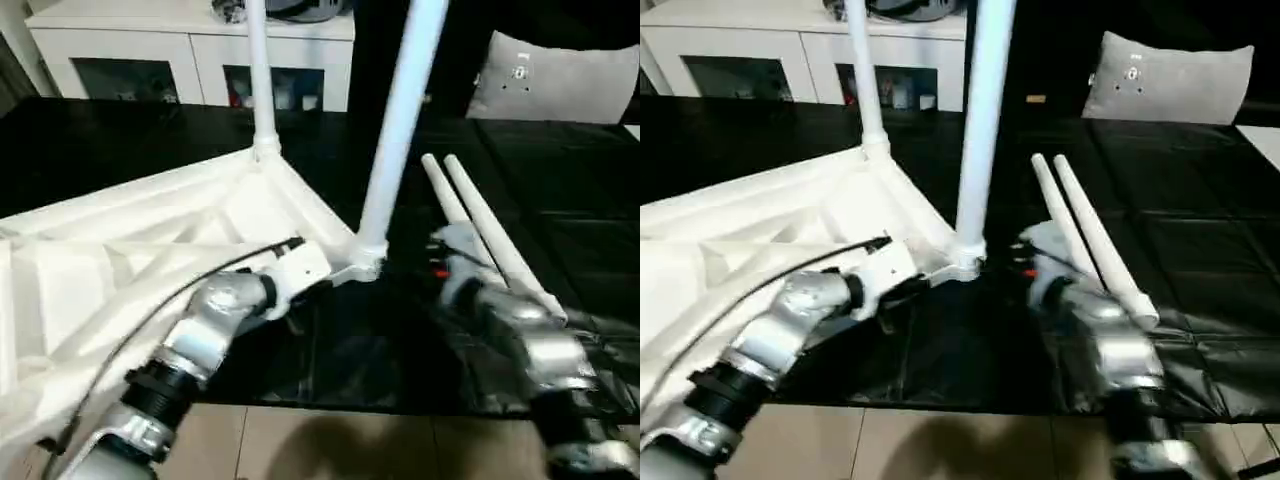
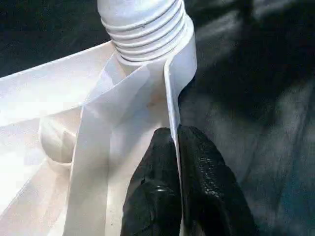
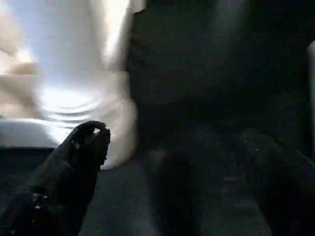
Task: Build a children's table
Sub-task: Rotate leg to tighten
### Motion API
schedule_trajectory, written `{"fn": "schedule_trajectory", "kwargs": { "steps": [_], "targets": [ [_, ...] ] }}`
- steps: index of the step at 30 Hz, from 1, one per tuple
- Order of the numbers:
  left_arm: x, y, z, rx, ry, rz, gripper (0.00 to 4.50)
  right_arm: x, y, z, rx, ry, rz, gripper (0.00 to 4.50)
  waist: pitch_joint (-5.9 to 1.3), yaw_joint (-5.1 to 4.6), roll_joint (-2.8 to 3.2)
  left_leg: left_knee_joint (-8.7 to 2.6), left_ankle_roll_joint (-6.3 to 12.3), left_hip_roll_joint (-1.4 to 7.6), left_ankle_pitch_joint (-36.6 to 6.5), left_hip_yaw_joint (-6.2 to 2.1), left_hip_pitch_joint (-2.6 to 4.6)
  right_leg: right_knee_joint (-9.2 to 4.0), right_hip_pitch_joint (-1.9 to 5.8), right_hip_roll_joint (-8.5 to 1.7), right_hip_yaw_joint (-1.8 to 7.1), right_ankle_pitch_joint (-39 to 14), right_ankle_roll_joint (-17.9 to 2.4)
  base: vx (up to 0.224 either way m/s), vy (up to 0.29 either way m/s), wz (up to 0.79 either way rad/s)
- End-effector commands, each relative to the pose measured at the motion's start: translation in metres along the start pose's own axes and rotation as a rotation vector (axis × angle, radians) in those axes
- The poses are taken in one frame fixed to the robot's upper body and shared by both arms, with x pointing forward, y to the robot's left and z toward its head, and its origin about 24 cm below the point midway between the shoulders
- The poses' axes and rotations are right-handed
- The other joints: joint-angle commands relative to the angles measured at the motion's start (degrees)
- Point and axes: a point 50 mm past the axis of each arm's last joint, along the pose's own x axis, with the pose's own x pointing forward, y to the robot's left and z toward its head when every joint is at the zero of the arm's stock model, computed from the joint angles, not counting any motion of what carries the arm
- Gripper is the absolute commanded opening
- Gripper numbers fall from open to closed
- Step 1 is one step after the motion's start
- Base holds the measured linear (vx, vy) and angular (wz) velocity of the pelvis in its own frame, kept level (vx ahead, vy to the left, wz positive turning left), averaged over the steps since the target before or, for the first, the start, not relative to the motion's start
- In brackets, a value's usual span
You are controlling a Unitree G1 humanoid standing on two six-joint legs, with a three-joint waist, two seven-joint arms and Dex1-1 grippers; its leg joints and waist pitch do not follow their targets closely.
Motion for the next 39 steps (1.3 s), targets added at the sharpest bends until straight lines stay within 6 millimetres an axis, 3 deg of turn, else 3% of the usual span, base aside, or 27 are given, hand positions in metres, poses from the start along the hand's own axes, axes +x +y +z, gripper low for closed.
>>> {"fn": "schedule_trajectory", "kwargs": {
  "steps": [1, 5, 10, 13, 20, 25, 31, 39],
  "targets": [
    [-0.002, -0.005, -0.014, 0.018, 0.045, -0.065, 0.00, -0.003, 0.004, 0.006, -0.066, -0.029, 0.089, 4.47, -2.81, 0.53, -0.24, -4.20, 3.91, 2.39, -7.15, -0.25, -0.73, -4.52, 3.71, -3.62, 3.28, -10.62, -10.66, 0.000, 0.000, 0.00],
    [-0.008, -0.005, -0.019, 0.080, 0.044, -0.161, 0.00, -0.016, 0.003, 0.012, -0.083, -0.034, 0.298, 4.47, -2.90, 0.80, -0.34, -4.08, 6.15, 2.78, -6.28, -0.30, -0.63, -4.18, 3.64, -3.68, 3.32, -8.34, -11.86, 0.000, 0.000, 0.00],
    [-0.013, -0.011, -0.016, 0.170, 0.009, -0.344, 0.00, -0.024, 0.010, 0.014, -0.171, 0.004, 0.514, 4.47, -2.94, 1.45, -0.66, -3.99, 6.74, 3.02, -5.55, -0.09, -0.37, -3.92, 3.55, -3.87, 3.41, -6.81, -13.18, 0.000, 0.000, 0.00],
    [-0.014, -0.015, -0.013, 0.199, 0.001, -0.410, 0.00, -0.023, 0.010, 0.012, -0.203, 0.024, 0.552, 4.47, -2.98, 1.95, -0.68, -3.94, 6.54, 3.11, -4.72, 0.03, -0.13, -3.64, 3.39, -3.93, 3.46, -5.46, -14.02, 0.000, 0.000, 0.00],
    [-0.014, -0.021, -0.006, 0.248, -0.031, -0.519, 0.00, -0.021, 0.014, 0.010, -0.238, 0.049, 0.654, 3.72, -2.96, 3.22, -0.97, -3.99, 5.92, 3.24, -4.14, 0.18, 0.04, -3.26, 3.52, -4.03, 3.56, -4.34, -14.18, 0.000, 0.000, 0.00],
    [-0.011, -0.022, -0.002, 0.277, -0.040, -0.549, 0.00, -0.017, 0.023, 0.007, -0.237, 0.057, 0.716, 3.37, -2.93, 3.34, -1.15, -4.06, 5.30, 3.22, -4.92, 0.19, 0.02, -3.44, 3.58, -4.07, 3.54, -6.39, -13.58, 0.000, 0.000, 0.00],
    [-0.011, -0.024, -0.002, 0.278, -0.042, -0.566, 0.00, -0.016, 0.023, 0.003, -0.225, 0.065, 0.737, 2.85, -3.09, 3.54, -1.34, -3.94, 5.32, 3.22, -3.83, 0.21, -0.01, -3.15, 3.65, -4.03, 3.52, -4.51, -13.71, 0.000, 0.000, 0.00],
    [-0.011, -0.024, -0.004, 0.258, -0.038, -0.562, 0.00, -0.016, 0.027, -0.003, -0.178, 0.074, 0.761, 2.69, -3.15, 3.57, -1.38, -3.92, 5.18, 3.23, -3.91, 0.22, 0.07, -3.15, 3.66, -3.98, 3.51, -4.72, -13.61, 0.000, 0.000, 0.00]
  ]
}}
